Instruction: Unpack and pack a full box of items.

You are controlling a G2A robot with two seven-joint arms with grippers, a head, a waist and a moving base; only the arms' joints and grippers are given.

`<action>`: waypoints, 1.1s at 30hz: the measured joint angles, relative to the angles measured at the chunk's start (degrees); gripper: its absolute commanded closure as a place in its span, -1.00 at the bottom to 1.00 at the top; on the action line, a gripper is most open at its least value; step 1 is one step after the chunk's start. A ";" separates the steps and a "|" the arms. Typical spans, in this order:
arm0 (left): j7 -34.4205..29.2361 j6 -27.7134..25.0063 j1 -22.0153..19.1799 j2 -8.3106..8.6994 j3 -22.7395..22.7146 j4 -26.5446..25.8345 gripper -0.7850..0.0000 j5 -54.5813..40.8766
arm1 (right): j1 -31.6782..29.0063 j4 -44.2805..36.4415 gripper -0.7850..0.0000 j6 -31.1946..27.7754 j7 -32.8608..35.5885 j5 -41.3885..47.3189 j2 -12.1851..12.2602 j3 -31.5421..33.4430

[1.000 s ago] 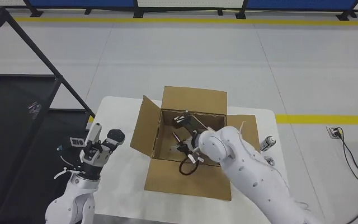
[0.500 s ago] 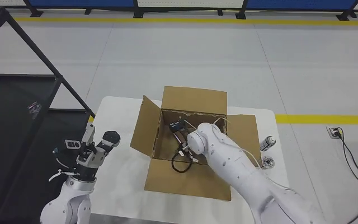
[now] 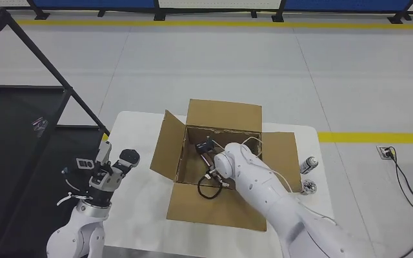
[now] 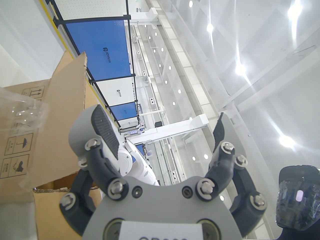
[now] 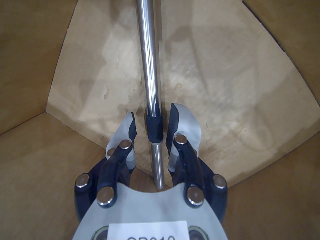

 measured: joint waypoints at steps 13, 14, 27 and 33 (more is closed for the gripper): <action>0.48 -0.60 0.14 0.40 0.20 0.10 -1.00 -0.12 | 0.64 5.23 1.00 1.04 -1.89 -1.90 -2.49 -0.32; 0.52 -0.62 0.15 0.43 0.22 0.10 -1.00 -0.11 | 0.72 5.51 1.00 0.91 -2.06 -1.83 -2.59 -0.21; 0.80 -0.71 0.04 0.80 0.65 -0.16 -1.00 0.13 | 3.86 7.10 1.00 -3.18 -3.37 -0.86 -2.37 2.10; 1.05 -0.64 -0.23 0.95 1.16 -0.27 -1.00 0.50 | 5.11 5.93 1.00 -10.11 -1.41 -0.58 -0.99 3.36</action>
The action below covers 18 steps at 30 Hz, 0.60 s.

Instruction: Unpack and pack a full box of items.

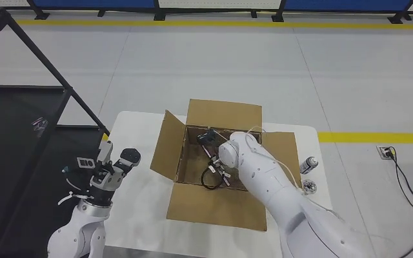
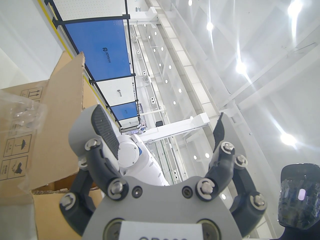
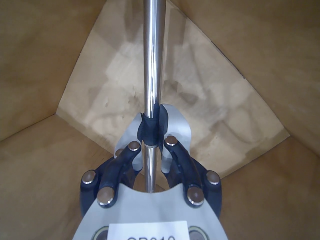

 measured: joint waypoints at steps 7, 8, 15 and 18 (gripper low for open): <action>0.16 0.38 -0.58 0.16 1.05 0.04 -1.00 0.68 | 0.50 -3.34 1.00 -6.97 -1.34 0.92 3.40 3.11; 0.16 0.43 -0.69 0.18 1.19 0.04 -1.00 0.78 | 0.38 -4.12 1.00 -7.39 -1.53 0.92 3.97 3.60; 0.02 1.03 -1.49 0.35 2.16 0.03 -1.00 1.33 | -2.65 -15.12 1.00 -5.91 -1.89 -1.25 10.25 9.44; -0.10 1.13 -1.82 0.42 2.53 0.19 -1.00 1.47 | -7.47 -26.46 1.00 -3.16 1.24 -3.66 14.24 14.22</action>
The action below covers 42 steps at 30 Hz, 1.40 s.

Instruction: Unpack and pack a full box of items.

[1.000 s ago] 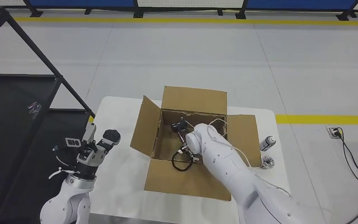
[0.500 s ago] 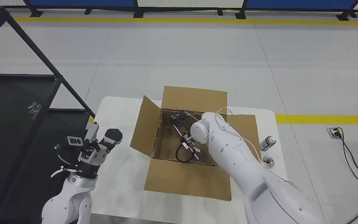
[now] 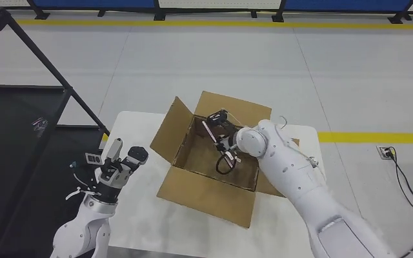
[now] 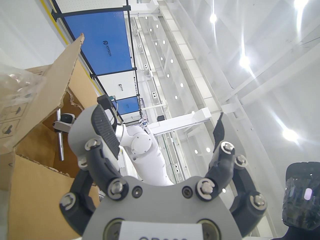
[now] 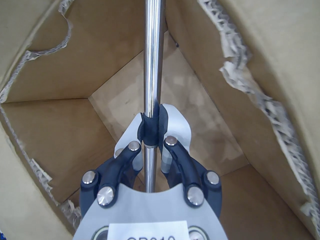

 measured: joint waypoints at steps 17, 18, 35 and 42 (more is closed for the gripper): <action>2.35 -0.97 0.05 0.53 -1.98 1.01 -1.00 0.75 | -36.52 -60.29 1.00 3.66 7.91 -4.88 11.06 27.79; 2.49 -1.01 0.17 0.58 -2.36 1.08 -1.00 0.81 | -37.51 -61.32 1.00 4.50 5.93 -5.08 11.16 28.80; -3.73 -0.48 -0.08 1.97 -5.22 10.45 -1.00 6.16 | -57.24 -74.17 1.00 18.09 -7.08 -0.96 12.74 47.55; -2.91 -1.33 -2.54 2.11 -2.75 14.78 -1.00 9.51 | -67.29 -79.95 1.00 22.52 -5.42 2.57 13.16 56.42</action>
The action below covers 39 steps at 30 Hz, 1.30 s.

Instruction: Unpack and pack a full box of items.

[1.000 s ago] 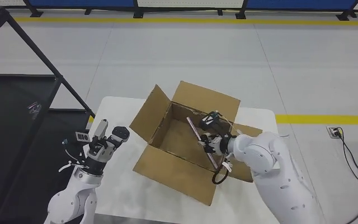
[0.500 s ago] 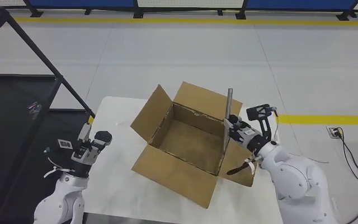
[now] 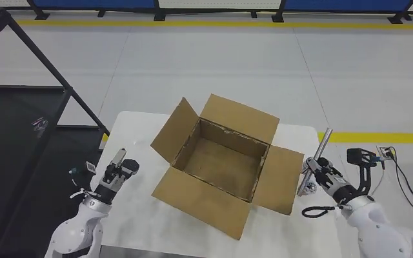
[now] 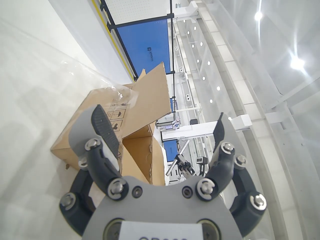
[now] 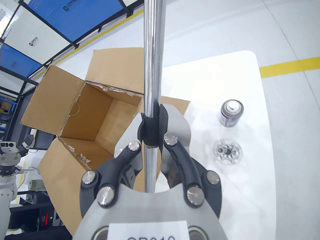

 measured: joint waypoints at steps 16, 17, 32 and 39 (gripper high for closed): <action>1.41 -1.19 -2.97 0.26 3.56 3.07 -1.00 2.72 | 8.67 14.83 1.00 2.53 13.06 3.31 1.43 -3.57; 1.54 -1.31 -2.89 0.28 3.66 3.07 -1.00 2.84 | 9.42 15.42 1.00 2.58 13.26 3.27 1.49 -3.99; 3.03 -1.61 -1.14 0.52 4.82 2.15 -1.00 3.17 | 20.76 22.40 1.00 5.62 14.71 -1.38 2.14 -12.36; 3.11 -1.62 -0.70 0.66 5.12 1.90 -1.00 3.11 | 22.63 23.70 1.00 6.37 10.97 -1.43 2.23 -13.57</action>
